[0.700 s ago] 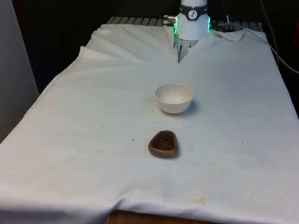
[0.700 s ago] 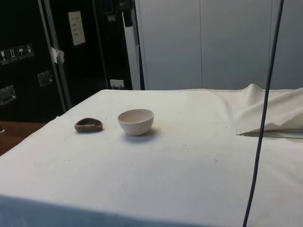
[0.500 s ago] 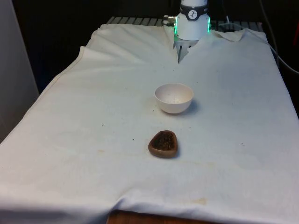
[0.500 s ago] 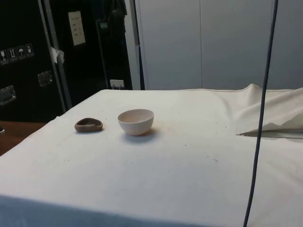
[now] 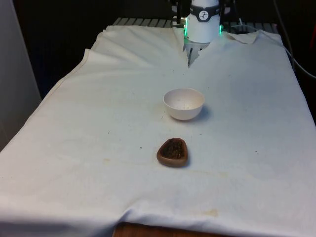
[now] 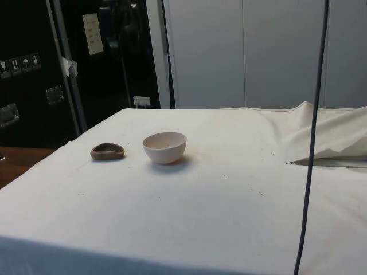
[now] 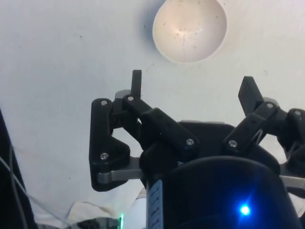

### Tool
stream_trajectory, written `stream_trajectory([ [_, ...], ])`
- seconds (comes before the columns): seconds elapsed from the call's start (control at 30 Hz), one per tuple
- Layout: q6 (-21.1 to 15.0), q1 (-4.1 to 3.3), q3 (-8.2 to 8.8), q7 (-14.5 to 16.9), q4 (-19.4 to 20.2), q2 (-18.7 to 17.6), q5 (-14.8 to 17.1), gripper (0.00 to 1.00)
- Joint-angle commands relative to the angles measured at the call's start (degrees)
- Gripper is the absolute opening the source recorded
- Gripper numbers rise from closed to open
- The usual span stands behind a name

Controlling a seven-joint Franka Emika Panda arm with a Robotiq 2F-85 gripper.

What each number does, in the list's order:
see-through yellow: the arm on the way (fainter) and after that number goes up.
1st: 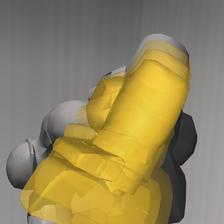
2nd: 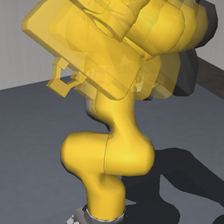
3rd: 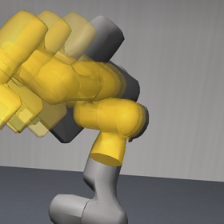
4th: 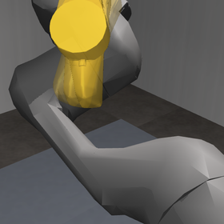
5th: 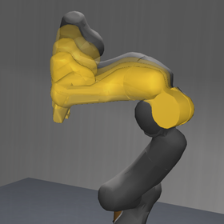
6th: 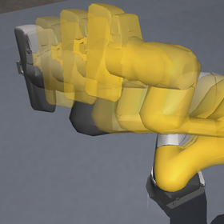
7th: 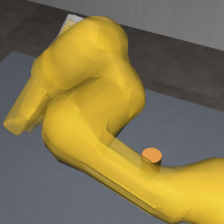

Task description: Pour the coffee beans from the cup into the bowl.

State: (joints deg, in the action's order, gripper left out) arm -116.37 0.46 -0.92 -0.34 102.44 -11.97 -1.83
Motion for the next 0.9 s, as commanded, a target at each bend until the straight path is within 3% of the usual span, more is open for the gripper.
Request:
stream_trajectory([
  [0.0, -1.49, -0.11, 0.06, -0.23, 1.03, 0.63, -0.57, 1.00],
  [0.13, -3.78, 0.23, 0.40, 1.09, 3.04, 1.15, -0.86, 1.00],
  [0.17, -2.29, 0.00, 0.29, 0.57, 2.18, 0.74, -0.69, 1.00],
  [0.2, -4.30, 0.23, 0.63, 1.49, 3.44, 1.20, -0.80, 1.00],
  [0.4, -7.39, 0.46, 2.18, 4.58, 5.27, 0.92, -0.46, 1.00],
  [0.5, -8.88, 0.40, 2.75, 5.44, 5.21, -0.23, -0.52, 1.00],
  [0.53, -7.91, 0.23, 2.81, 5.16, 5.27, 0.34, -0.63, 1.00],
  [0.7, -12.09, 0.34, 3.50, 6.02, 3.67, -3.72, -0.80, 1.00],
  [0.87, -13.46, 0.23, 3.84, 6.13, 1.89, -6.30, -0.69, 1.00],
])
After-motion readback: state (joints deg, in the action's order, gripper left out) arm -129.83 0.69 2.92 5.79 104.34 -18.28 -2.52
